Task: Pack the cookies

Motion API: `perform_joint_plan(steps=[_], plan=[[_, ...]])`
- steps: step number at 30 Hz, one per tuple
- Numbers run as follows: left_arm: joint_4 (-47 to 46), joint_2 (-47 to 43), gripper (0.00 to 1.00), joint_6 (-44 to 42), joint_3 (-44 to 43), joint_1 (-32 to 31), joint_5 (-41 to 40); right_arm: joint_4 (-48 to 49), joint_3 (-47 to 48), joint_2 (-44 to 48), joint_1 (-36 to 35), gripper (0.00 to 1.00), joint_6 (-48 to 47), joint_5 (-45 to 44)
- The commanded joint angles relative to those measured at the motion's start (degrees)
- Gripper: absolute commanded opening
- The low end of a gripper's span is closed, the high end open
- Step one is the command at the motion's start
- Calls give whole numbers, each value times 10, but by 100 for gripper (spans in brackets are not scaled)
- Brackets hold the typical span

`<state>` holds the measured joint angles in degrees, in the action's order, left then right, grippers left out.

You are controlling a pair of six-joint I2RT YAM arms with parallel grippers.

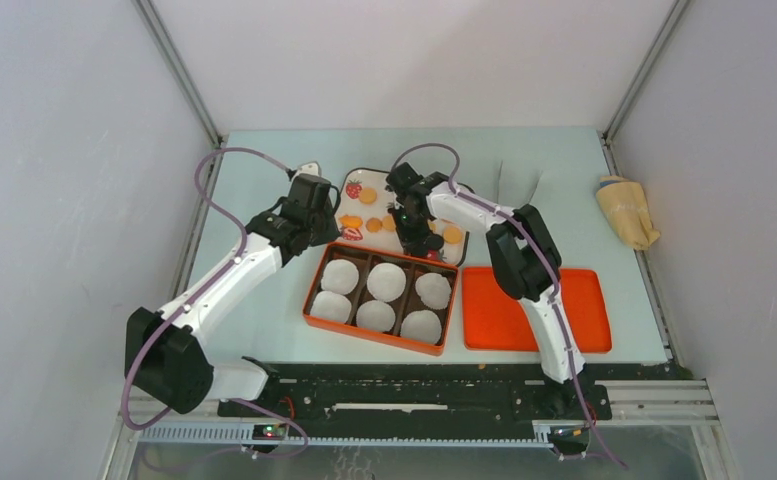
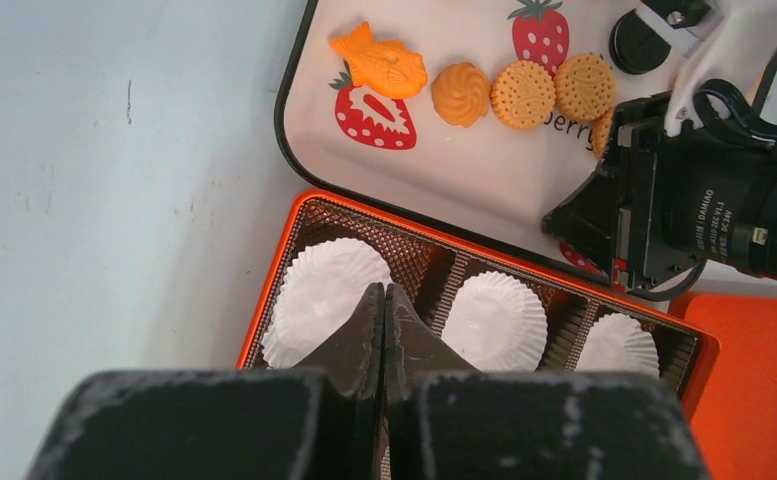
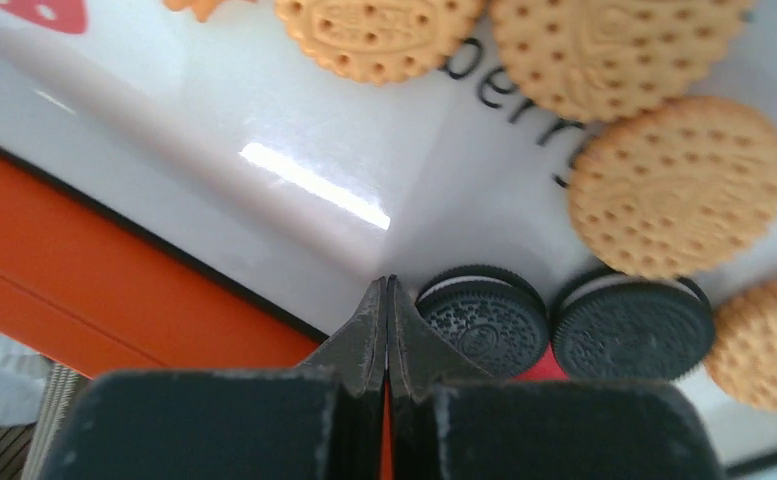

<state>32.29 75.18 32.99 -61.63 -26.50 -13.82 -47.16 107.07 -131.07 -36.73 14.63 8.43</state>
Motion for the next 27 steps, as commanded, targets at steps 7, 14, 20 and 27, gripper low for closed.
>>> perform_joint_plan(steps=[7, 14, 20, 27], plan=[[-4, -41, 0, 1, 3, -2, -5, 4, -11, 170, -35, 0, 27, -215], [-3, -38, 0, -2, -8, -2, 1, -3, -189, 259, -81, 0, 68, -231], [-8, -28, 0, -2, -18, -4, 13, 20, -337, 315, -95, 0, 112, -243], [-7, -34, 0, -1, -21, -8, 15, 19, -353, 288, -84, 0, 128, -275]])
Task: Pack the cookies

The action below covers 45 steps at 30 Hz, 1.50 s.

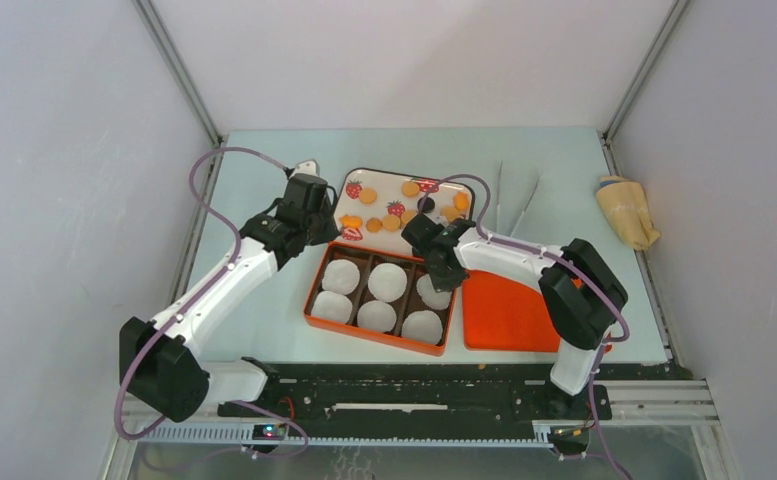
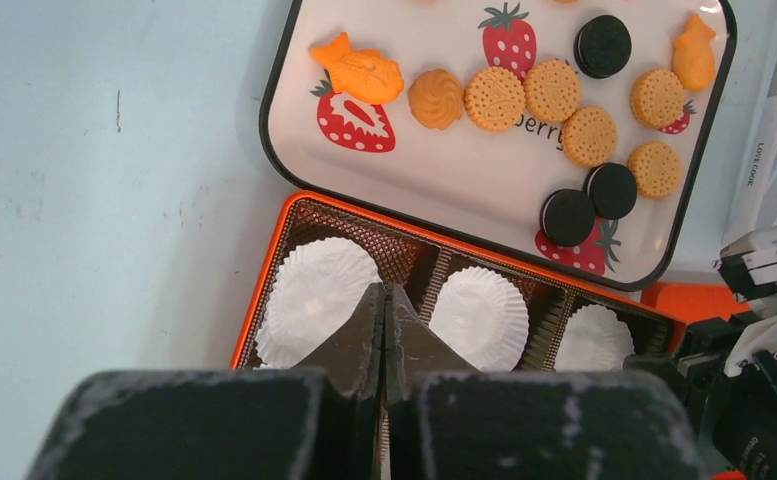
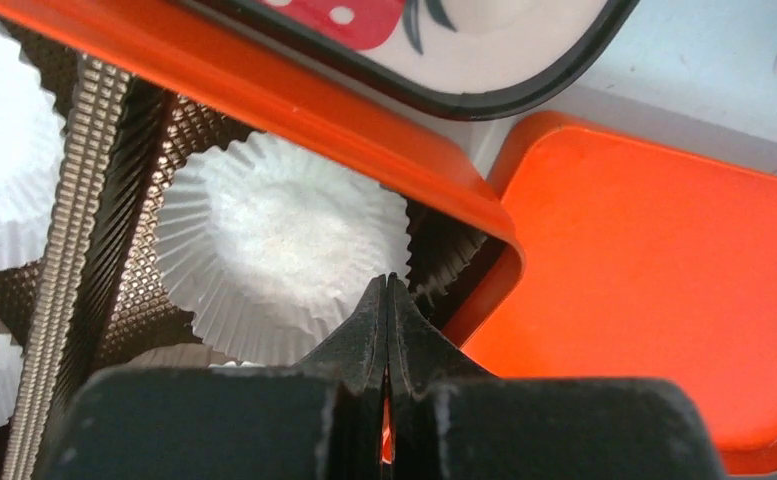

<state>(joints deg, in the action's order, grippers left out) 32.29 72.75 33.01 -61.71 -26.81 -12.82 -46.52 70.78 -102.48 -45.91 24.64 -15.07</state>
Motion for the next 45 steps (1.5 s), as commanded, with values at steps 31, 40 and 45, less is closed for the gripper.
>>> perform_joint_plan(steps=[31, 40, 45], plan=[[-13, 9, 0, -1, -17, -7, 8, 48, 85, 79, 66, 26, -26, -73], [-15, 1, 1, -9, -21, -14, 14, 30, 88, 120, 140, 60, 8, -51], [-22, 5, 1, -15, -22, -14, 19, 40, 97, 89, 224, 66, 29, -11]])
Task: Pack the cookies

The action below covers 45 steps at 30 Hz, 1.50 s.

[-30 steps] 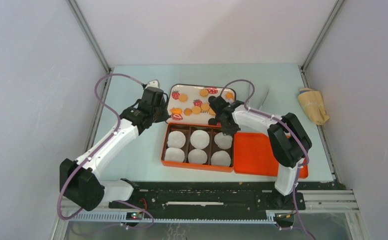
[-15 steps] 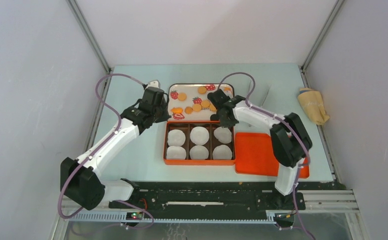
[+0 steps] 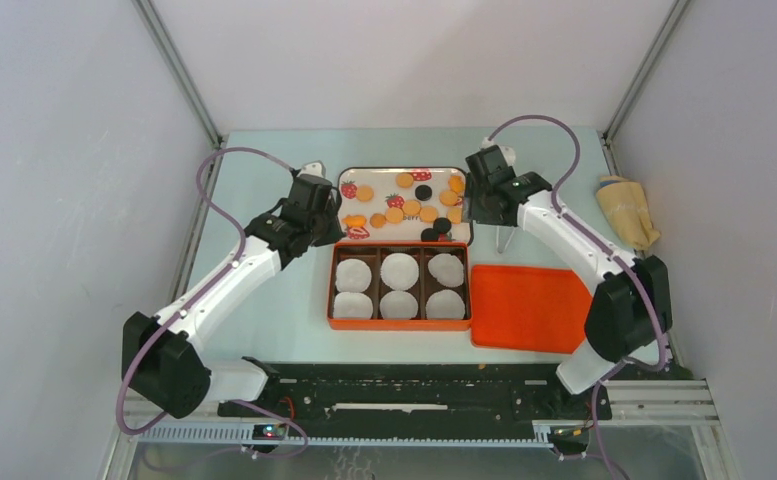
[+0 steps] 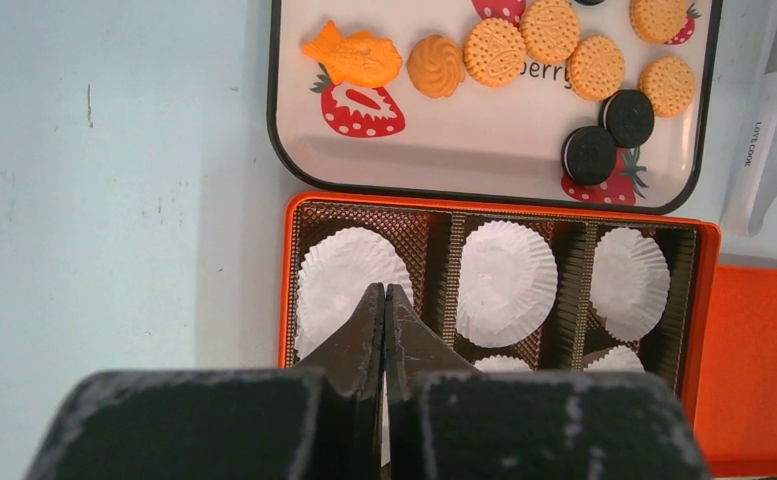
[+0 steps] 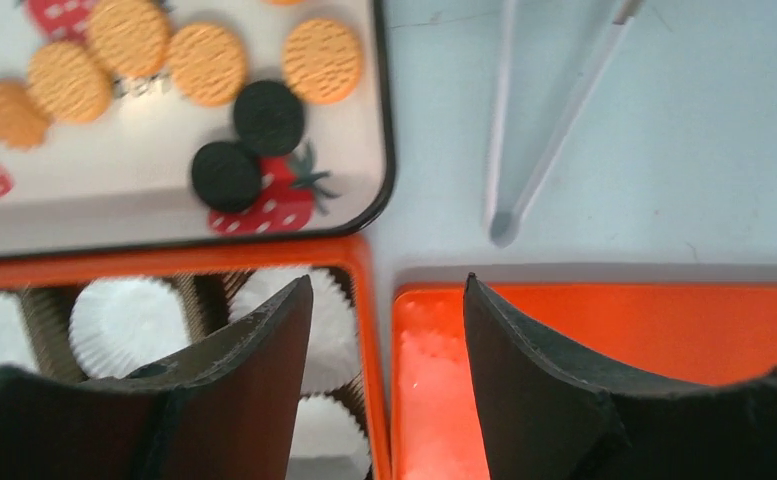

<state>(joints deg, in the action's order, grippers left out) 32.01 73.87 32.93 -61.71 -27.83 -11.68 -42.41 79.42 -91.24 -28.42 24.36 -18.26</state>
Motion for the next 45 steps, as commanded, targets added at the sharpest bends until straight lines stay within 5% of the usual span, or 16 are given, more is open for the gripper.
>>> perform_joint_plan(steps=[1, 13, 30, 45], plan=[[-20, -4, 1, -14, -23, -4, 10, -2, 17, -39, 63, 69, 38, 24], [-28, -18, 1, -17, -12, -4, 11, -43, 149, -246, 142, 77, 61, 26], [-38, -8, 2, -21, 0, -4, 17, -45, 124, -276, 189, 77, 79, 2], [-37, -10, 2, -24, 7, -4, 9, -109, 263, -390, 208, 74, 66, 36]])
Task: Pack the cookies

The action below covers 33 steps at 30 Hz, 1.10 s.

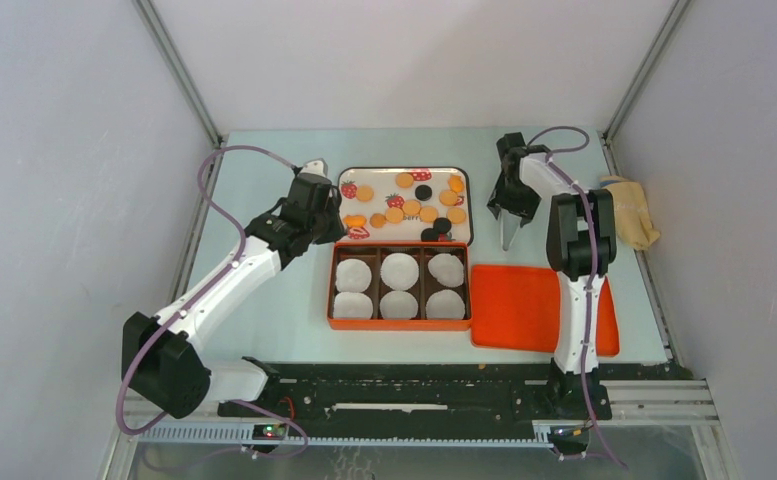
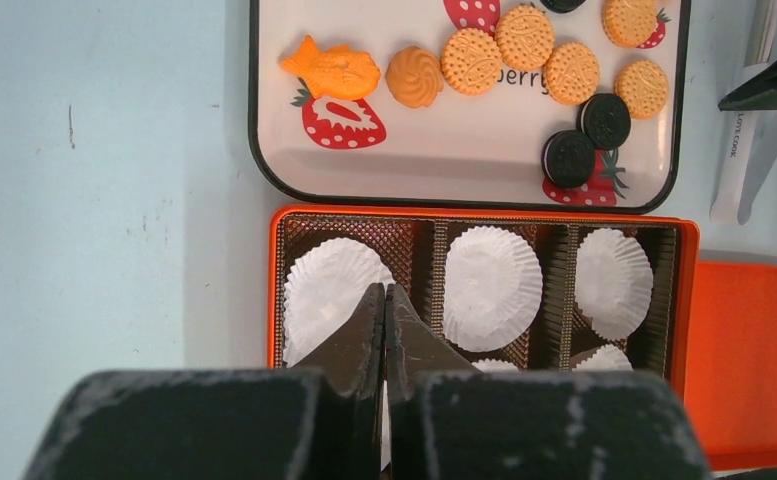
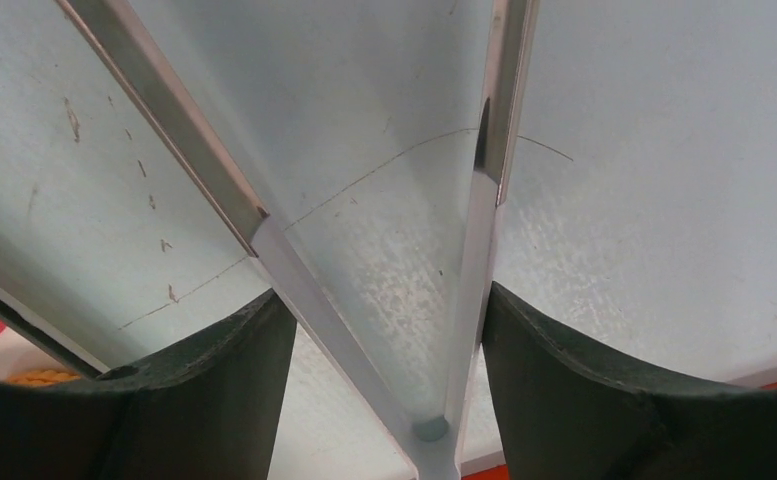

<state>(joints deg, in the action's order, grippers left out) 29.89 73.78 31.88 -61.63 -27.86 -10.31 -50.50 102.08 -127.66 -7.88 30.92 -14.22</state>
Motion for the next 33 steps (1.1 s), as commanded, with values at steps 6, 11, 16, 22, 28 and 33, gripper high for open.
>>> perform_joint_plan(steps=[6, 11, 16, 22, 28, 33], plan=[[-16, -5, 2, -13, 3, -4, 0, -28, 38, -30, 2, 36, -6, -4], [-16, -5, 2, -12, 3, -4, 2, -3, -6, 13, -9, 15, -21, -16], [-14, -2, 2, -9, -2, -4, 7, 12, -50, 99, -57, 15, -63, -60], [-11, 1, 1, -5, -7, -4, 9, -8, -75, 180, -107, 16, -111, -71], [-10, 0, 1, 0, -6, -4, 12, -28, -119, 224, -143, 15, -161, -78], [-10, 1, 1, 3, -7, -4, 18, -75, -155, 245, -156, 16, -173, -91]])
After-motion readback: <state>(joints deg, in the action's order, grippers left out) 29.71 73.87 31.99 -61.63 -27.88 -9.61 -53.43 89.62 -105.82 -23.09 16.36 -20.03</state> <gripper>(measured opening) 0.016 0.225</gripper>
